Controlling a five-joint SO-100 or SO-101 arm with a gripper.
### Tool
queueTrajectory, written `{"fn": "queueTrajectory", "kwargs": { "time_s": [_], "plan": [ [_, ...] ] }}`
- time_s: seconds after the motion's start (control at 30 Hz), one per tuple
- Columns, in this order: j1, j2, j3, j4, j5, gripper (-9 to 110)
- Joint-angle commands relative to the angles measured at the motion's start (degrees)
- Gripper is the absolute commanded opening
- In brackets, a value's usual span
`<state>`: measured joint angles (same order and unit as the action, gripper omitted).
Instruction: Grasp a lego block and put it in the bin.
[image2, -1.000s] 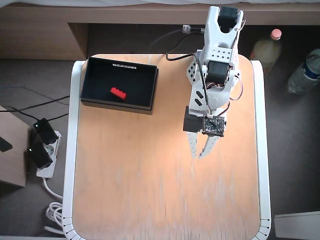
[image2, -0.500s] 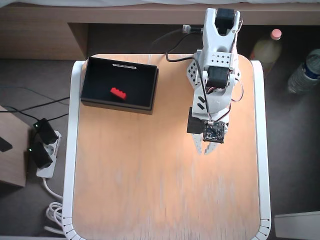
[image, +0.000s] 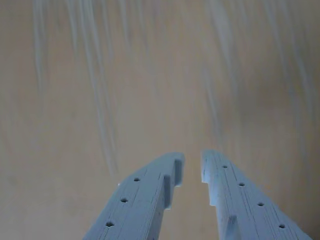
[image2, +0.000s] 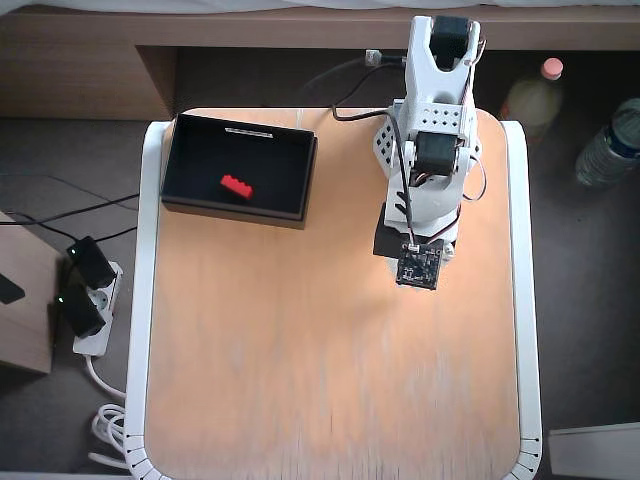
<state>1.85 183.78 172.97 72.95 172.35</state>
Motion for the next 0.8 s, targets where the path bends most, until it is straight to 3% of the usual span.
{"fn": "queueTrajectory", "kwargs": {
  "time_s": [0.0,0.13,0.77],
  "plan": [
    [-1.41,5.10,8.88,1.67,-7.65,0],
    [-0.70,5.10,8.88,1.67,-11.87,0],
    [-0.79,5.10,8.88,1.67,-11.78,0]
  ]
}}
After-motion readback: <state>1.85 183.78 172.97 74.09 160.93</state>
